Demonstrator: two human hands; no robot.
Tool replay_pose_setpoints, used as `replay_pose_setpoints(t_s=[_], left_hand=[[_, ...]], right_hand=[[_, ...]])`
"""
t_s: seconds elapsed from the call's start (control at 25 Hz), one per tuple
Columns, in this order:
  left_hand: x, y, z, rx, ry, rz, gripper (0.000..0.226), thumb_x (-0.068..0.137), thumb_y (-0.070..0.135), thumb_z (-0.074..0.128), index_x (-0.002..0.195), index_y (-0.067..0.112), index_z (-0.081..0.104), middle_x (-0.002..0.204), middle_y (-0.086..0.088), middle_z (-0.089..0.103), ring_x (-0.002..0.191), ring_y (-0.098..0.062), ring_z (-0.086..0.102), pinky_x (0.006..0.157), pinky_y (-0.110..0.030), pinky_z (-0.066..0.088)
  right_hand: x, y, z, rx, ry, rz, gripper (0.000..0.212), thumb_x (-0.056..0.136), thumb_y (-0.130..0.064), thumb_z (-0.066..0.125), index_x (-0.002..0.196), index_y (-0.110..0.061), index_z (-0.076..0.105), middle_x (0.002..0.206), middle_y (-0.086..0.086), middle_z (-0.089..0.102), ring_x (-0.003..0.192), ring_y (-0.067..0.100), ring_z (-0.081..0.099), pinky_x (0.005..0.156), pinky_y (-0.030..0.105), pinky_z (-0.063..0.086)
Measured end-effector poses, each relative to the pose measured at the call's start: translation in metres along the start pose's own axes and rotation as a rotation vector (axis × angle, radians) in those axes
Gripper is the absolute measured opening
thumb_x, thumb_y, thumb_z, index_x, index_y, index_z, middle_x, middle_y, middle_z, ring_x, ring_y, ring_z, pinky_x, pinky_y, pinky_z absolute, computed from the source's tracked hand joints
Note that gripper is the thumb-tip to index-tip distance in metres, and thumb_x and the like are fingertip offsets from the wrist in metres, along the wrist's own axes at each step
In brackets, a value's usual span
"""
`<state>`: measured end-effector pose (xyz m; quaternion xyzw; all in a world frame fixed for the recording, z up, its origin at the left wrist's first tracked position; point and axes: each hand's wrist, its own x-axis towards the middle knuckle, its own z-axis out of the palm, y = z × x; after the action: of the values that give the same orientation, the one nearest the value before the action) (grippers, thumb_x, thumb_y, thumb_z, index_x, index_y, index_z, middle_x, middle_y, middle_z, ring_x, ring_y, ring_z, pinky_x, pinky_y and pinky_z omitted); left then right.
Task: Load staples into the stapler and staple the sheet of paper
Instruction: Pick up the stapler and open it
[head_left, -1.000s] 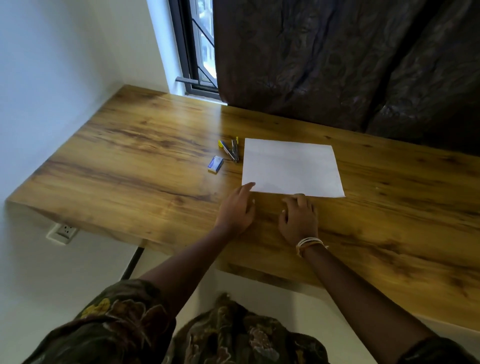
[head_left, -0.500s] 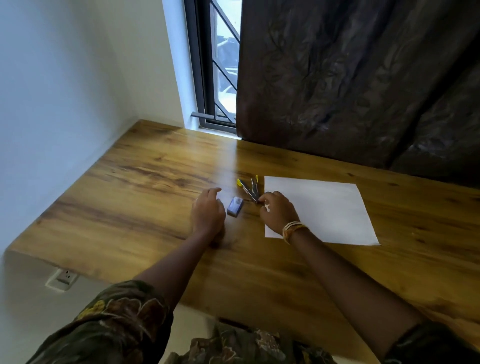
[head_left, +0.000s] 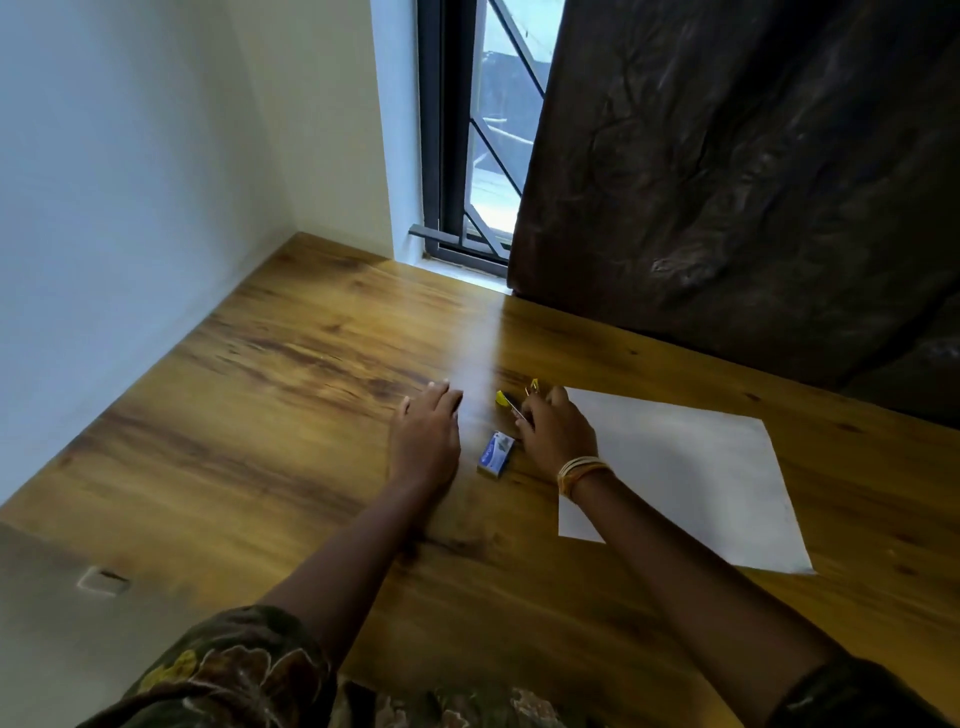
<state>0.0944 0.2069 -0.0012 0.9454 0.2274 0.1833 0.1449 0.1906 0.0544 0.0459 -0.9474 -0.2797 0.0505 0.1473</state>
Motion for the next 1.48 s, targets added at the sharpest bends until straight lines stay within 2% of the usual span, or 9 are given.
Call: replay_pose_setpoints(t_s=[0.2, 0.32, 0.52, 0.68, 0.84, 1.04, 1.24, 1.36, 1.48], left_hand=[[0.016, 0.023, -0.013, -0.519, -0.044, -0.310, 0.032, 0.091, 0.010, 0.047, 0.112, 0.018, 0.068, 0.119, -0.003, 0.067, 0.108, -0.016, 0.061, 0.093, -0.034, 0.047], [0.026, 0.055, -0.024, -0.909, -0.086, -0.407, 0.028, 0.094, 0.008, 0.048, 0.114, 0.007, 0.067, 0.107, -0.013, 0.070, 0.096, -0.026, 0.066, 0.082, -0.039, 0.057], [0.026, 0.087, -0.037, -1.513, -0.646, -0.795, 0.036, 0.101, 0.032, 0.043, 0.083, 0.006, 0.061, 0.064, -0.008, 0.064, 0.056, -0.020, 0.062, 0.050, -0.023, 0.050], [0.013, 0.097, -0.033, -1.617, -0.675, -0.830, 0.040, 0.102, 0.038, 0.036, 0.090, 0.007, 0.057, 0.085, -0.013, 0.061, 0.077, -0.025, 0.060, 0.074, -0.037, 0.047], [0.003, 0.096, -0.045, -1.765, -0.585, -0.944, 0.040, 0.103, 0.038, 0.032, 0.082, 0.012, 0.053, 0.067, -0.007, 0.069, 0.063, -0.018, 0.069, 0.051, -0.029, 0.055], [-0.002, 0.090, -0.050, -1.951, -0.531, -1.023, 0.039, 0.104, 0.038, 0.029, 0.085, 0.013, 0.052, 0.074, -0.008, 0.076, 0.067, -0.022, 0.074, 0.056, -0.031, 0.057], [-0.008, 0.097, -0.041, -1.938, -0.699, -0.923, 0.045, 0.103, 0.041, 0.028, 0.100, 0.010, 0.061, 0.078, -0.008, 0.075, 0.069, -0.022, 0.074, 0.058, -0.031, 0.059], [-0.011, 0.100, -0.038, -1.935, -0.751, -0.893, 0.046, 0.102, 0.041, 0.030, 0.098, 0.010, 0.065, 0.078, -0.006, 0.074, 0.074, -0.021, 0.073, 0.066, -0.032, 0.059], [-0.013, 0.100, -0.039, -1.917, -0.770, -0.858, 0.048, 0.102, 0.040, 0.031, 0.105, 0.010, 0.068, 0.081, -0.005, 0.073, 0.076, -0.020, 0.073, 0.071, -0.034, 0.059]], right_hand=[[-0.012, 0.002, -0.002, 0.732, -0.012, 0.175, 0.014, 0.091, -0.023, 0.059, 0.100, -0.014, 0.065, 0.097, 0.004, 0.065, 0.096, 0.025, 0.062, 0.073, 0.027, 0.050], [-0.027, 0.000, -0.010, 1.082, -0.134, 0.217, 0.015, 0.094, -0.015, 0.054, 0.106, -0.013, 0.063, 0.103, 0.008, 0.066, 0.102, 0.028, 0.064, 0.079, 0.034, 0.056], [-0.048, -0.004, -0.034, 1.292, -0.202, 0.219, 0.021, 0.097, -0.013, 0.048, 0.111, -0.020, 0.062, 0.108, 0.004, 0.067, 0.102, 0.021, 0.064, 0.078, 0.032, 0.056], [-0.057, -0.008, -0.048, 1.097, -0.092, 0.183, 0.016, 0.094, -0.015, 0.053, 0.108, -0.016, 0.062, 0.111, 0.010, 0.067, 0.104, 0.024, 0.063, 0.089, 0.041, 0.053], [-0.073, -0.011, -0.055, 1.147, 0.030, 0.048, 0.013, 0.093, -0.019, 0.055, 0.087, -0.014, 0.066, 0.098, 0.012, 0.067, 0.095, 0.023, 0.063, 0.086, 0.045, 0.053], [-0.087, -0.003, -0.057, 1.124, -0.089, -0.048, 0.054, 0.098, -0.038, 0.039, 0.058, -0.017, 0.068, 0.065, -0.001, 0.069, 0.070, 0.012, 0.066, 0.070, 0.022, 0.054], [-0.075, 0.004, -0.056, 0.611, 0.219, -0.076, 0.020, 0.095, -0.025, 0.049, 0.095, -0.023, 0.068, 0.079, -0.005, 0.059, 0.073, 0.005, 0.057, 0.063, 0.024, 0.049], [-0.071, 0.010, -0.058, 0.164, 0.254, -0.205, 0.030, 0.095, -0.027, 0.045, 0.120, -0.030, 0.061, 0.089, 0.000, 0.047, 0.079, 0.014, 0.050, 0.063, 0.027, 0.051], [-0.072, 0.013, -0.060, 0.022, 0.266, -0.267, 0.035, 0.095, -0.026, 0.045, 0.127, -0.032, 0.056, 0.088, 0.001, 0.044, 0.077, 0.014, 0.045, 0.060, 0.028, 0.049]])
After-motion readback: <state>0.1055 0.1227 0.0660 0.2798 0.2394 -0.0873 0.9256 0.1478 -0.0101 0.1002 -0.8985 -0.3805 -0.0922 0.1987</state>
